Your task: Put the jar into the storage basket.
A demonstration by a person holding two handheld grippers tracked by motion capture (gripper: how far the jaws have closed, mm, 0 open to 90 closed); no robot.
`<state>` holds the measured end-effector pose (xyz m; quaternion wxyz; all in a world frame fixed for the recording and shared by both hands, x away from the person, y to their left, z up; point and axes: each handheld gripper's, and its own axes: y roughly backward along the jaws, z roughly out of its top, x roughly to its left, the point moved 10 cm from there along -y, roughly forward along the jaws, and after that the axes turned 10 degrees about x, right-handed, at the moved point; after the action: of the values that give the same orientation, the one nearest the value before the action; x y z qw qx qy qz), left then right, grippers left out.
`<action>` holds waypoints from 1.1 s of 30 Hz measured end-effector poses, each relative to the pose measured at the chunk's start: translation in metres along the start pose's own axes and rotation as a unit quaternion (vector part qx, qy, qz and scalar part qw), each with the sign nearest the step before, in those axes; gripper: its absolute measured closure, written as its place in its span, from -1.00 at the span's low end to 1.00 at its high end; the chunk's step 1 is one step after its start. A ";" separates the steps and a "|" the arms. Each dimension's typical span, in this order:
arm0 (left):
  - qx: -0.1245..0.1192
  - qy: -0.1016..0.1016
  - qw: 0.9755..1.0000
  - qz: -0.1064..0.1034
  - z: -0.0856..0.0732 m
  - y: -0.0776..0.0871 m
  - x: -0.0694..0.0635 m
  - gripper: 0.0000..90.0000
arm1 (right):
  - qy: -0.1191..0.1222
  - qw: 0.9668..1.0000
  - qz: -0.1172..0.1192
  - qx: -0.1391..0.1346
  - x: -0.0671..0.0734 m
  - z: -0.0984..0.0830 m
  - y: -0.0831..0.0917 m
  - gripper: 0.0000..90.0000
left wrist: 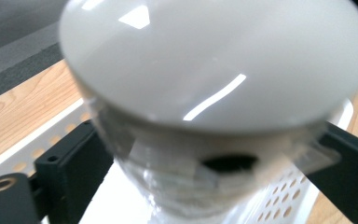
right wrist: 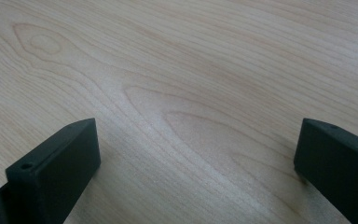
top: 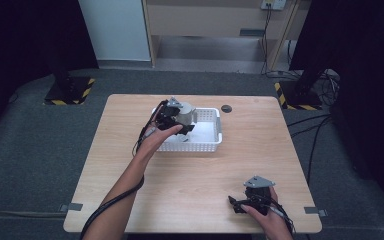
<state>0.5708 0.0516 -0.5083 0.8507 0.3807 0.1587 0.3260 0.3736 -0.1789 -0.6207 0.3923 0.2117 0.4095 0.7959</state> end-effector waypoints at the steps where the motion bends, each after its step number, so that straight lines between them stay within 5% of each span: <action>1: 0.001 -0.003 1.000 0.005 -0.003 0.003 0.000 -0.91 | 0.001 1.000 0.000 0.000 0.000 0.000 0.000 -0.99; 17: -0.031 0.014 0.999 0.015 -0.043 0.036 -0.008 -0.95 | -0.001 1.000 0.001 0.001 0.000 0.000 0.000 -0.99; 33: -0.040 0.008 0.999 0.010 -0.071 0.063 -0.042 -0.94 | 0.000 1.000 0.000 0.001 0.000 0.000 0.000 -0.99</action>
<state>0.4758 0.0938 -0.5066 0.8607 0.3452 0.1486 0.3434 0.3735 -0.1789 -0.6208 0.3923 0.2121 0.4101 0.7956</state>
